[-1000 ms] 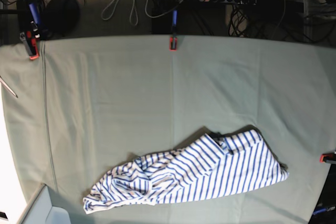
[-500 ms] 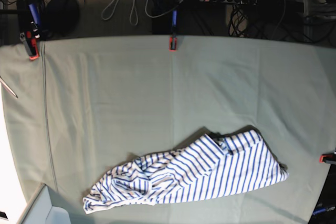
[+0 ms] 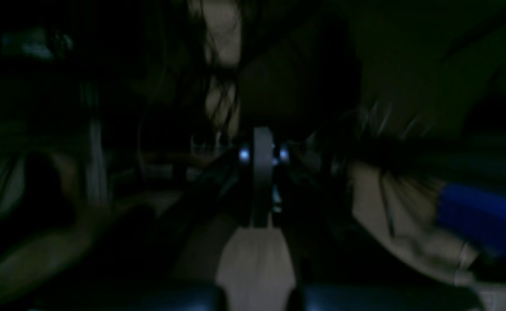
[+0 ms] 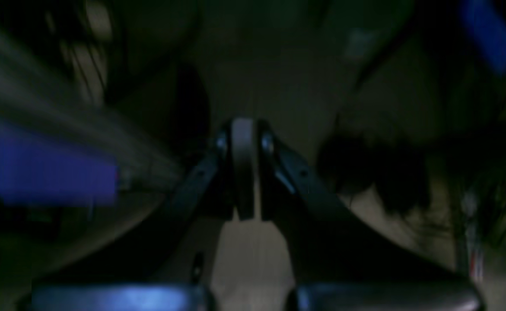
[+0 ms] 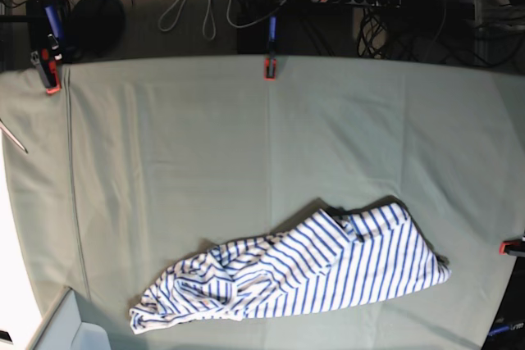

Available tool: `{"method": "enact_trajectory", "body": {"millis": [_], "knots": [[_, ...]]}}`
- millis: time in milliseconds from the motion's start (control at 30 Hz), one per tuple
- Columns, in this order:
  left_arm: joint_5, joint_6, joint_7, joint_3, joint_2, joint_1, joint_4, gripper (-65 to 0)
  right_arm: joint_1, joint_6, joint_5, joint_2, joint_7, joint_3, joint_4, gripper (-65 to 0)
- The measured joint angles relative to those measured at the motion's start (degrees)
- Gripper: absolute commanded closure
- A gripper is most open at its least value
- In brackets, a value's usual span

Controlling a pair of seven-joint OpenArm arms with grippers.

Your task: Layout the t-shirt on the table in an organized manner, then fold the t-shirt properly

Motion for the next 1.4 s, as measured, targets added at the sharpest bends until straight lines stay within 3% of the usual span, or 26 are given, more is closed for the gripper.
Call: {"method": "enact_trajectory", "body": {"millis": [167, 333, 433, 633, 833, 1000, 1167, 1300, 1400], "knots": [[-4.1, -0.5, 0.4, -9.7, -0.5, 4.7, 12.3, 0.0, -6.5, 0.0, 0.0, 0.5, 0.9, -0.2, 17.2, 0.0], [-4.7, -0.6, 0.7, -20.5, 5.2, 1.0, 18.7, 0.0, -3.9, 0.0, 0.2, 0.4, 0.3, -0.3, 25.6, 0.0], [-4.6, -0.9, 6.4, -23.8, 8.3, -5.2, 20.9, 0.0, -1.1, 0.0, 0.2, -2.6, -1.1, -0.3, 28.9, 0.0], [-4.9, -0.5, 25.1, -28.1, 10.8, -17.3, 22.4, 0.0, 5.5, 0.0, 0.2, -4.2, -16.8, -0.4, 35.1, 0.0], [-4.9, -1.0, 39.2, -27.9, 11.3, -29.9, 21.6, -0.1, 16.3, 0.0, 0.1, -4.3, -39.4, -0.7, 38.5, -16.0], [-4.8, -0.6, 47.5, -28.4, 12.8, -39.8, 17.8, -0.2, 25.7, 0.0, 0.2, -4.4, -56.0, -0.7, 38.8, -20.0], [-4.4, -1.0, 52.6, -28.3, 12.5, -45.8, 15.3, -0.4, 33.1, 0.0, 0.2, -4.1, -67.0, -0.7, 39.1, -19.8], [-4.6, -0.8, 53.5, -28.2, 12.4, -48.3, 12.7, -11.0, 36.8, 0.0, 0.2, -4.5, -72.1, -0.3, 39.1, -19.7], [-4.8, -0.8, 53.4, -28.3, 12.5, -48.5, 11.3, -28.8, 38.6, 0.0, 0.2, -5.7, -74.0, 0.5, 39.1, -19.7]]}}
